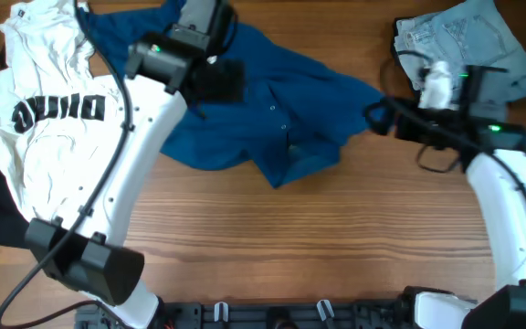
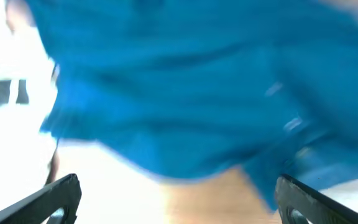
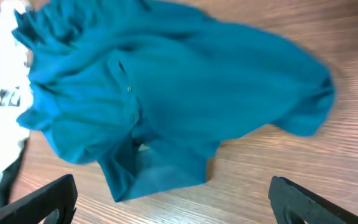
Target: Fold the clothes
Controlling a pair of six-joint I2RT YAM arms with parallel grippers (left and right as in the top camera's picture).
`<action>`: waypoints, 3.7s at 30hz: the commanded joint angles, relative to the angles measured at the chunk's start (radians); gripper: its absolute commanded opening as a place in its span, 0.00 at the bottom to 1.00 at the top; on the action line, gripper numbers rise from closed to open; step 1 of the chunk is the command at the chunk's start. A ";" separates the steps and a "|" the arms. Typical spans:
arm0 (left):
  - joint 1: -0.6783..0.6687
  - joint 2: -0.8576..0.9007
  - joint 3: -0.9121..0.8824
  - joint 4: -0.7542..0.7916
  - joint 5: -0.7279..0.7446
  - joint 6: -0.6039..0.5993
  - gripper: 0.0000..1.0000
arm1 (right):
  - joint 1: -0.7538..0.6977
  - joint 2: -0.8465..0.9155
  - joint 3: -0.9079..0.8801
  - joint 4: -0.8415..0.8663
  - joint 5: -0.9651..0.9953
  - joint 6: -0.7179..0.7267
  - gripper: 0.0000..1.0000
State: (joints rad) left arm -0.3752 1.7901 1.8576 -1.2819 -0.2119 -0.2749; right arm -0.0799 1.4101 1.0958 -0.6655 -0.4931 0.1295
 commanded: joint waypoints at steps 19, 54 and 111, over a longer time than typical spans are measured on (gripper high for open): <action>0.378 0.024 -0.647 0.552 0.221 -0.179 0.87 | 0.047 0.009 0.018 0.037 0.113 0.053 0.99; 0.485 0.171 -0.653 0.677 0.102 -0.238 0.04 | 0.047 0.068 0.008 0.074 0.113 0.053 0.99; 0.248 -0.452 -0.464 -0.069 0.113 -0.182 0.70 | 0.051 0.347 0.008 0.089 0.178 0.320 0.86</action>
State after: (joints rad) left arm -0.1238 1.3434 1.3811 -1.4559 -0.0772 -0.4473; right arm -0.0353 1.6966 1.0958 -0.6159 -0.2554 0.4088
